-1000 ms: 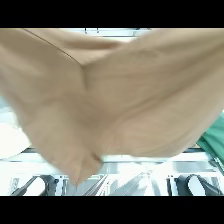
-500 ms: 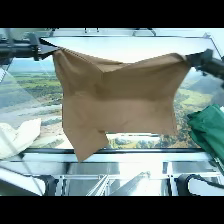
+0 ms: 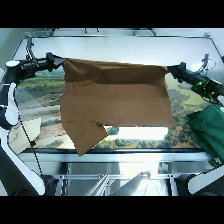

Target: Fold the shirts.

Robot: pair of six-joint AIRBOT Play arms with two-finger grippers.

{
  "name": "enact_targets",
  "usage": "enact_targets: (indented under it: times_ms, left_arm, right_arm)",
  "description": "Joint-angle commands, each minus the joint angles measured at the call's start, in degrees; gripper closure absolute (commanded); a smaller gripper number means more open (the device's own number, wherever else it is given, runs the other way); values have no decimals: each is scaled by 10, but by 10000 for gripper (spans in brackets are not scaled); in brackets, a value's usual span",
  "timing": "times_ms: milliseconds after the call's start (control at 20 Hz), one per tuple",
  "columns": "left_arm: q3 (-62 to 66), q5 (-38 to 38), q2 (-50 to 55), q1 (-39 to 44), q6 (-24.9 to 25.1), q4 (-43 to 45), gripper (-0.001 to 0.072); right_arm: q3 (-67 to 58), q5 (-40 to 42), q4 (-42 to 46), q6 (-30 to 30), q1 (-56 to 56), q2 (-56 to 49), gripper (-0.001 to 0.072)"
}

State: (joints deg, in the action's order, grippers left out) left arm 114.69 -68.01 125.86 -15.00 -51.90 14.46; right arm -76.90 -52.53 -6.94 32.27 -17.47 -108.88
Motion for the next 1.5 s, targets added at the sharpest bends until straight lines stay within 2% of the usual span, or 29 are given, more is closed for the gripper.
enact_targets:
  times_ms: [0,150,300,650,700,750,800,850,1000,1100,1200,1250,1350,1450]
  left_arm:
    - [-9,-56,17,-3,-13,73,677]
    - [-9,-110,17,-3,-55,172,677]
    - [-9,-146,17,0,-74,242,677]
    - [-9,-188,17,-13,-97,265,676]
    - [-9,-188,17,-12,-97,263,658]
    - [-9,-188,17,-8,-97,262,407]
    - [-9,-191,17,-8,-97,261,121]
    - [-9,-193,14,-9,-106,261,5]
    - [-9,-236,-15,-37,-153,261,8]
    - [-9,-291,-41,-62,-184,261,16]
    - [-61,-333,-87,-79,-198,261,16]
    - [-112,-333,-122,-84,-193,261,16]
    - [-249,-301,-203,-91,-154,261,16]
    - [-393,-264,-277,-97,-114,266,16]
  right_arm:
    - [-5,-43,107,27,1,-31,698]
    - [-5,-46,193,68,-7,-30,698]
    - [-5,-49,212,73,-17,-30,698]
    - [-5,-48,214,83,-28,-30,694]
    - [-5,-47,214,83,-28,-30,623]
    - [-5,-47,214,83,-28,-30,449]
    - [-5,-48,216,87,-30,-29,435]
    - [-5,-50,231,109,-33,-24,435]
    - [-9,-101,385,217,-57,18,434]
    - [-6,-165,467,249,-67,59,435]
    - [24,-205,513,263,-76,109,435]
    - [52,-220,541,269,-83,134,435]
    - [125,-240,595,277,-97,172,435]
    - [198,-244,600,271,-114,193,435]
